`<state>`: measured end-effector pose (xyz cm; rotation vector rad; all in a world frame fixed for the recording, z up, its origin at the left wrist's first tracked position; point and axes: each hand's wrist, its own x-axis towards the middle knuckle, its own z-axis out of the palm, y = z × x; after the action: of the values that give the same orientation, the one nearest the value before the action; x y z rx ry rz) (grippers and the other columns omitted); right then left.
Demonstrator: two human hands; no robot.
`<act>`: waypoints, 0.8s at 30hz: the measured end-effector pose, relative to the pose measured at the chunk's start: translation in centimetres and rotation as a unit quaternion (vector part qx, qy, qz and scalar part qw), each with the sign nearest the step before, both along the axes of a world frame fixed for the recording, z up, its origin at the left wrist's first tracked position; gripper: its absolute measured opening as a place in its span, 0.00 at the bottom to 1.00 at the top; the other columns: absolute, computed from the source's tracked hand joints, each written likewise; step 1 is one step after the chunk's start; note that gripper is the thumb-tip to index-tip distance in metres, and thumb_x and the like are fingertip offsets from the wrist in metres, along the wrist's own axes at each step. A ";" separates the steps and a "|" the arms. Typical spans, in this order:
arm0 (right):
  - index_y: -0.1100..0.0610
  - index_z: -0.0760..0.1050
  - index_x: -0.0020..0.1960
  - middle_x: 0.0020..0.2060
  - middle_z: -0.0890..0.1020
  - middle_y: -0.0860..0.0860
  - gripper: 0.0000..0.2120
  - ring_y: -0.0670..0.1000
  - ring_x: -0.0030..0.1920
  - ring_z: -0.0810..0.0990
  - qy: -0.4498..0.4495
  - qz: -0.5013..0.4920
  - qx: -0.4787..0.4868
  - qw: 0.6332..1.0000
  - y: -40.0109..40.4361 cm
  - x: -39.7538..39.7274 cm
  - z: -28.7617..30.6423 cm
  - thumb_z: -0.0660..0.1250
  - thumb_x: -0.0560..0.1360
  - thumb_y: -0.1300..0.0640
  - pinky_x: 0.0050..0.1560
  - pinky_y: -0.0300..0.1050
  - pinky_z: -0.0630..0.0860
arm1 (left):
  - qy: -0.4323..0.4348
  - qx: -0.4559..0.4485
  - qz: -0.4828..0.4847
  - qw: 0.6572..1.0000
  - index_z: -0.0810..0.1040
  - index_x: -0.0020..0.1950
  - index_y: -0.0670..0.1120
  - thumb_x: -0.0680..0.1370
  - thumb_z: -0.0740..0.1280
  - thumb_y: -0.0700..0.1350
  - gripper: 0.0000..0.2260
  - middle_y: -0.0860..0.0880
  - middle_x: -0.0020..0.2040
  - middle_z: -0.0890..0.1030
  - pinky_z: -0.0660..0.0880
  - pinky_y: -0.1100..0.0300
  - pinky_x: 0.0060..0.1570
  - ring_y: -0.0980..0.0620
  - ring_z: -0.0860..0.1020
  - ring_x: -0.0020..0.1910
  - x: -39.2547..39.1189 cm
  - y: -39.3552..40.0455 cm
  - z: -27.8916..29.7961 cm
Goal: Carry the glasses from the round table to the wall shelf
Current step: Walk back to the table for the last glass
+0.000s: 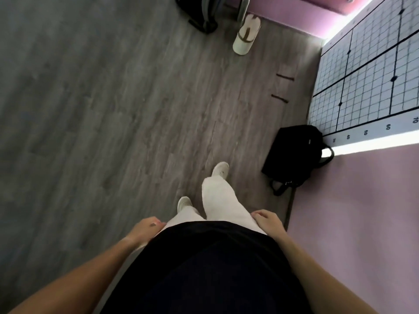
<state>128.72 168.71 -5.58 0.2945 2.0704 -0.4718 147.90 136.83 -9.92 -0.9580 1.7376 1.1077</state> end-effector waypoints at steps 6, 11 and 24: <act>0.49 0.84 0.50 0.50 0.82 0.44 0.10 0.49 0.56 0.78 -0.029 0.043 -0.019 0.998 -4.8 -8.1 -2.0 0.63 0.78 0.53 0.57 0.42 0.69 | -0.019 -0.032 0.066 0.997 0.82 0.48 0.38 0.79 0.65 0.50 0.15 0.43 0.47 0.85 0.74 0.57 0.46 0.45 0.83 0.49 -5.2 -3.4 -0.3; 0.46 0.82 0.42 0.47 0.84 0.44 0.08 0.48 0.53 0.80 -0.024 0.057 -0.051 0.997 -9.3 -17.2 -3.2 0.65 0.75 0.53 0.57 0.43 0.72 | -0.013 -0.043 0.119 0.992 0.82 0.50 0.41 0.80 0.66 0.49 0.11 0.45 0.48 0.85 0.74 0.58 0.48 0.46 0.83 0.51 -11.6 -6.4 -0.9; 0.50 0.81 0.43 0.44 0.84 0.50 0.08 0.53 0.47 0.83 -0.038 0.165 0.015 0.985 -16.2 -36.9 -5.7 0.66 0.77 0.49 0.54 0.54 0.81 | 0.063 -0.135 0.250 0.957 0.80 0.42 0.56 0.78 0.65 0.48 0.07 0.53 0.48 0.83 0.72 0.57 0.54 0.50 0.80 0.53 -30.8 -15.6 1.3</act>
<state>91.86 152.47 -11.26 -0.0148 2.0036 -0.2240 117.11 121.27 -8.63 -1.5919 1.8320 1.2840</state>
